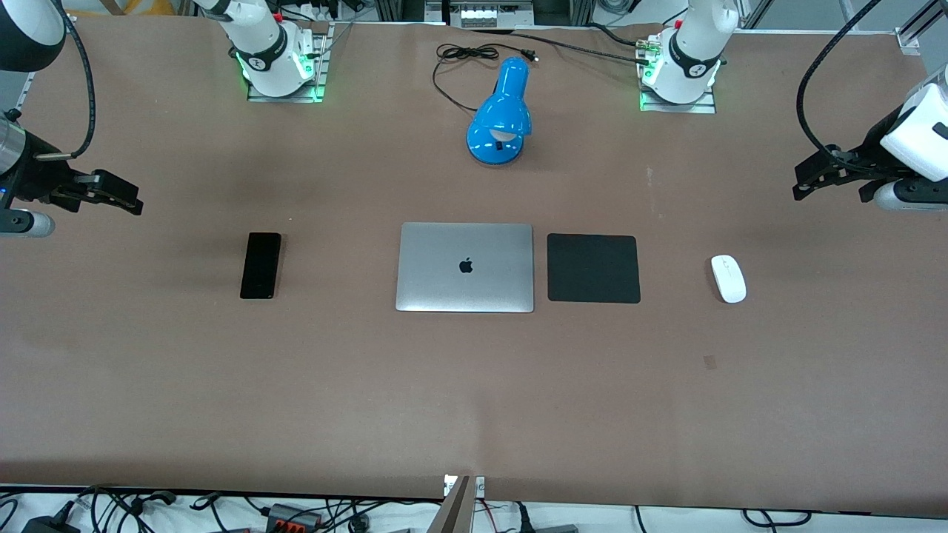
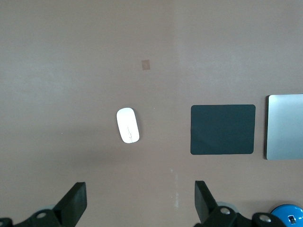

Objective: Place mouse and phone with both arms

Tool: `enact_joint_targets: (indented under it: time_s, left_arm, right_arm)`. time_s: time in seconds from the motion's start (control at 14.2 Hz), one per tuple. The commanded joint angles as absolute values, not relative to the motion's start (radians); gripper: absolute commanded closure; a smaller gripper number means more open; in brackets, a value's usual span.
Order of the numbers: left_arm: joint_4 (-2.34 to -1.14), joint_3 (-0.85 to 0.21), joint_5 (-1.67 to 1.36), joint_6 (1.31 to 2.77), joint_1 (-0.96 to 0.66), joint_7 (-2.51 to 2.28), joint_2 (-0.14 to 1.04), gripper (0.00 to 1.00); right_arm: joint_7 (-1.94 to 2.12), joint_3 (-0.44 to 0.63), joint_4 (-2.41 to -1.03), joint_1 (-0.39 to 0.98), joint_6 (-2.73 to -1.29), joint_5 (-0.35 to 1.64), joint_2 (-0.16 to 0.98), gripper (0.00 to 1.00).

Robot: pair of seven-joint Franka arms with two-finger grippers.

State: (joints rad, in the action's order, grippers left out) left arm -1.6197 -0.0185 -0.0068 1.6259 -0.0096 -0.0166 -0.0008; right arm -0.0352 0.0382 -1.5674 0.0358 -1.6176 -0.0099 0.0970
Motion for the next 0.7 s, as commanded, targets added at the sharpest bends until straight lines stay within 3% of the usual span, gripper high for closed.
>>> enact_joint_targets:
  time_s: [0.0,0.63]
  left_arm:
    - [-1.585,-0.021,-0.014,1.601,-0.006,-0.003,0.017,0.0]
    - [-1.585,-0.021,-0.014,1.601,-0.006,-0.005,0.017,0.0]
  right_arm:
    - [-0.04,0.017,-1.549,0.017,-1.603,-0.023,0.1,0.0]
    - [-0.025,0.02,-1.548,0.012,-1.605,-0.034,0.124,0.0]
